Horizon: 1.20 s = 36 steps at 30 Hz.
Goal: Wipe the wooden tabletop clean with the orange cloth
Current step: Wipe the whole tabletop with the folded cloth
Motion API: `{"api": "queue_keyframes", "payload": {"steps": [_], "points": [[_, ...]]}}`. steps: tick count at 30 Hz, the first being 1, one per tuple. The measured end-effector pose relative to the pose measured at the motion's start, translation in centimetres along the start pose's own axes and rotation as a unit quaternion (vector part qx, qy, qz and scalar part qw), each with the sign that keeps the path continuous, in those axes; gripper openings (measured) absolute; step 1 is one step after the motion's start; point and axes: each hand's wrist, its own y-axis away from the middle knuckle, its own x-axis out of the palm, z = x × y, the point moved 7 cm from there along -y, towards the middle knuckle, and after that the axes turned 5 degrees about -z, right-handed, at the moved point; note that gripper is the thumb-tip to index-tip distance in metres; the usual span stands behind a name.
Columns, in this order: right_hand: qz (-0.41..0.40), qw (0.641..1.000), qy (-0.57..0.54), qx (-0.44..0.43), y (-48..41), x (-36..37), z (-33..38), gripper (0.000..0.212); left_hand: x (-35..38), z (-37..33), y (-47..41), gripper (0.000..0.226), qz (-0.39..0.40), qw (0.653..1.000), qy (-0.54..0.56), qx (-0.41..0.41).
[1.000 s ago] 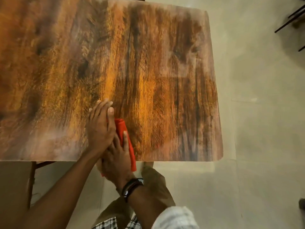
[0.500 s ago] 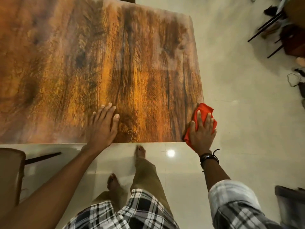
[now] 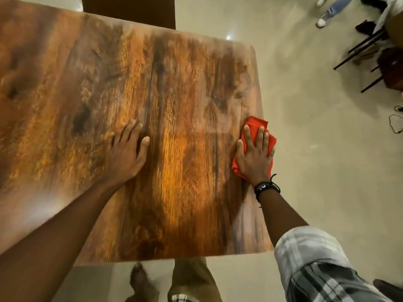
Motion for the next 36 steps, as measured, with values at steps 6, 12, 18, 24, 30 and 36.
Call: {"api": "queue_keyframes", "payload": {"steps": [6,12,18,24,30,36], "points": [[0.004,0.999,-0.003,-0.038,-15.2,0.6,3.9,0.062,-1.6,3.4,-10.0,0.065,-0.048,0.997,-0.049,-0.018],[0.008,1.000,-0.005,-0.027,-28.4,1.0,8.8,0.058,-1.5,5.8,-14.1,0.069,-0.063,0.991,-0.104,-0.063],[0.025,0.993,-0.012,-0.118,-31.3,4.1,22.8,0.060,-1.0,5.5,-14.2,0.065,-0.057,0.988,-0.128,-0.061],[0.052,0.956,0.005,-0.289,-24.5,9.4,45.4,0.060,-1.0,5.8,-14.4,0.064,-0.076,0.985,-0.137,-0.073],[0.085,0.933,-0.012,-0.349,-22.8,9.9,48.3,0.056,-1.2,5.6,-14.3,0.064,-0.078,0.987,-0.130,-0.062],[0.050,0.983,-0.046,-0.170,-32.5,4.7,28.9,0.056,-1.1,5.7,-14.3,0.064,-0.066,0.987,-0.130,-0.062]]}}
